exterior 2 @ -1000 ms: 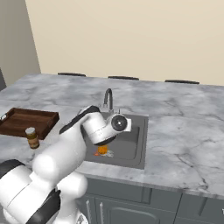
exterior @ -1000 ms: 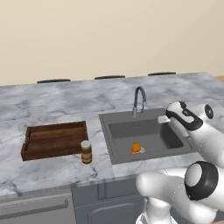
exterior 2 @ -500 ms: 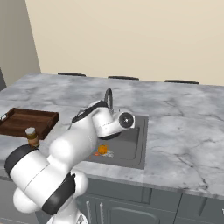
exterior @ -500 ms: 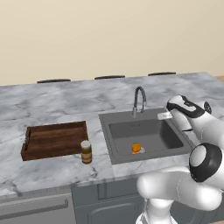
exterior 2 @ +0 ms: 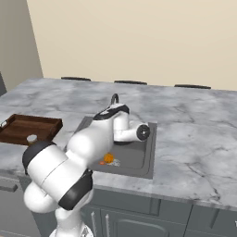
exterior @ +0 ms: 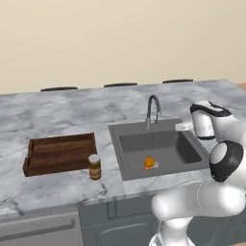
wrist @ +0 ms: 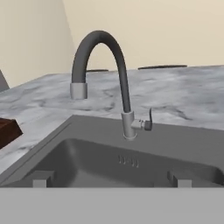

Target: Pick up all produce items and place them in the sink. Turn on the sink faucet to wash them. Then turn the sink off and put them in the tray.

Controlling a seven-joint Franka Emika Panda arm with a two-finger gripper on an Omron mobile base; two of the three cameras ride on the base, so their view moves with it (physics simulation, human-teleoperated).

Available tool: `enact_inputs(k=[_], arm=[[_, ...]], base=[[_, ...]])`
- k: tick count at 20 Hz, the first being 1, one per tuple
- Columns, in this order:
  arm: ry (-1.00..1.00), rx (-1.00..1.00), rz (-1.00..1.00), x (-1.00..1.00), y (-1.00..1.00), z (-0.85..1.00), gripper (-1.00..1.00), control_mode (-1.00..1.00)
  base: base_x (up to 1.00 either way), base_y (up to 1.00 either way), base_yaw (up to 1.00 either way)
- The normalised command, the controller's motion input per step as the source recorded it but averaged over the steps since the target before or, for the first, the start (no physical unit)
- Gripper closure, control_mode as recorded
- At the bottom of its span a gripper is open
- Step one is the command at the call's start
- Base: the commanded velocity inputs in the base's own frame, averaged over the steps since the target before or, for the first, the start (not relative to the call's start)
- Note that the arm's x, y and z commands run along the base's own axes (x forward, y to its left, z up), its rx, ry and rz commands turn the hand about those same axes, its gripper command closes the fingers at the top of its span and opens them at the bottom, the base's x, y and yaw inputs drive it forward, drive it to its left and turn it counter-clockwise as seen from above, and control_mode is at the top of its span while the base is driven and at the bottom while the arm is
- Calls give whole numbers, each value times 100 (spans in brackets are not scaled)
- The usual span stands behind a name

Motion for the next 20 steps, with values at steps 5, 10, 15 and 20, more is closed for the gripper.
enact_inputs(k=[5, 10, 15, 20], arm=[[-5, 0, 1, 0, -7, 0, -100, -100], [-10, 0, 2, 27, -9, -8, -100, -100], [-16, 2, 7, 31, -10, -9, -100, -100], [-5, 0, 6, 33, 0, -8, -100, -100]], base=[[0, 0, 0], [0, 0, 0], [0, 0, 0], [0, 0, 0]])
